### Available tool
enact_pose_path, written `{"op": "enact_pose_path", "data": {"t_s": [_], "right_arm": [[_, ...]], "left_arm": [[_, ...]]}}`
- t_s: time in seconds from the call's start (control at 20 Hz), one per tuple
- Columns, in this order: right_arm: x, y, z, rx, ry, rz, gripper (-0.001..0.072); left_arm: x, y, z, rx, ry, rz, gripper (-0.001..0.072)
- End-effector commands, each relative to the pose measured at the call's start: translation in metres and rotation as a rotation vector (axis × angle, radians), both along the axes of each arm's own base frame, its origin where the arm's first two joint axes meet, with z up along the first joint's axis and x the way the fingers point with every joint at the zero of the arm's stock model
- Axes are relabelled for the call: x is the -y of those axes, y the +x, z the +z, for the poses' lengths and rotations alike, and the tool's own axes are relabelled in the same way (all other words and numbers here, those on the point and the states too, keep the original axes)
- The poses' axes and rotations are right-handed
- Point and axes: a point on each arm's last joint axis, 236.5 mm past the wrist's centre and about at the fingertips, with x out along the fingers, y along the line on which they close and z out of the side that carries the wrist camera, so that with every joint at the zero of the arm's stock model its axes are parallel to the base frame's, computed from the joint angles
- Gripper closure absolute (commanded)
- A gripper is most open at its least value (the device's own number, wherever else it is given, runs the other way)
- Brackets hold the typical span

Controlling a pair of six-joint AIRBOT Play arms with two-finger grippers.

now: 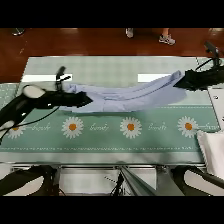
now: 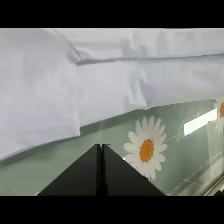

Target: Fold the shirts.

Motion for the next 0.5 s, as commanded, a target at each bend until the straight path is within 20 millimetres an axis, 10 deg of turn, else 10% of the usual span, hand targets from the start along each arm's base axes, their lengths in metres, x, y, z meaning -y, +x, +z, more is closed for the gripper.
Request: {"op": "enact_pose_path", "data": {"t_s": [0.0,0.25,0.45], "right_arm": [[-0.006,-0.038,0.039,0.066,-0.047,0.003,0.0689],[-0.015,-0.066,0.049,0.081,-0.036,-0.024,0.0689],[-0.021,-0.068,0.057,0.113,-0.016,-0.029,0.0689]], "left_arm": [[0.102,0.014,-0.026,-0.046,-0.004,-0.147,0.0688],[0.232,-0.001,-0.035,-0.096,-0.066,-0.311,0.0687],[0.292,-0.048,-0.053,-0.19,-0.077,-0.406,0.0687]]}}
